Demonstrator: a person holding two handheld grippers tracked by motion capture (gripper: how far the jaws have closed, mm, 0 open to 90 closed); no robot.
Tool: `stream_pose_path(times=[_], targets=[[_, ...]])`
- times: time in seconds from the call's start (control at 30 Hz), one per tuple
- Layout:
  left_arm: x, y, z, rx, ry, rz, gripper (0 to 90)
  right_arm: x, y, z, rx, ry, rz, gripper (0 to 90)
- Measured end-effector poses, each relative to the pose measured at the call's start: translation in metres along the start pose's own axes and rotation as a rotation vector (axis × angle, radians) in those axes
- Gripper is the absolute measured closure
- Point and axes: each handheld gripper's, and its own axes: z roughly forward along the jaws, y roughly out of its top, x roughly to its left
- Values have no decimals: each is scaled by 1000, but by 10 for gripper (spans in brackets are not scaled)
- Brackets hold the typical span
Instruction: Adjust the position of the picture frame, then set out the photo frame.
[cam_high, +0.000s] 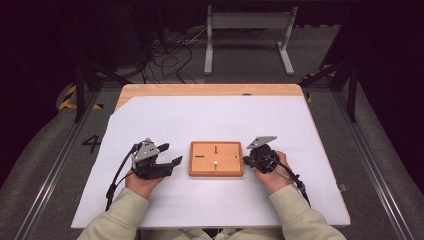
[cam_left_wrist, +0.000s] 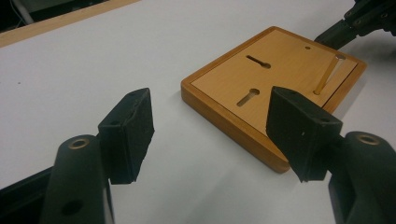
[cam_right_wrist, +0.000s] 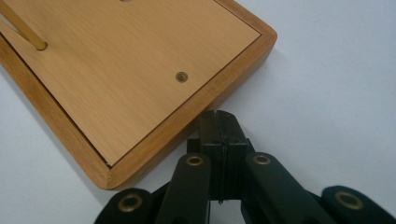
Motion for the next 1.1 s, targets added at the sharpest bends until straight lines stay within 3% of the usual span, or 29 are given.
stream_pose_path(times=[0.13,0.53,0.7,0.77,0.9,1.1], targets=[[0,1,0,1,-5,8,338,-2,0,-4,-23,13,-1,900],[-8,5,-2,-8,-48,33,396,-14,0,-33,-152,30,-7,783],[-14,8,0,-6,-88,49,407,-19,-1,-39,-185,35,-7,744],[-16,8,0,-9,-97,53,409,-20,-1,-40,-188,33,-7,740],[-24,14,2,-35,-162,45,425,-25,-4,-43,-188,21,18,728],[-33,16,8,-42,-183,42,423,-29,-7,-46,-206,23,33,712]])
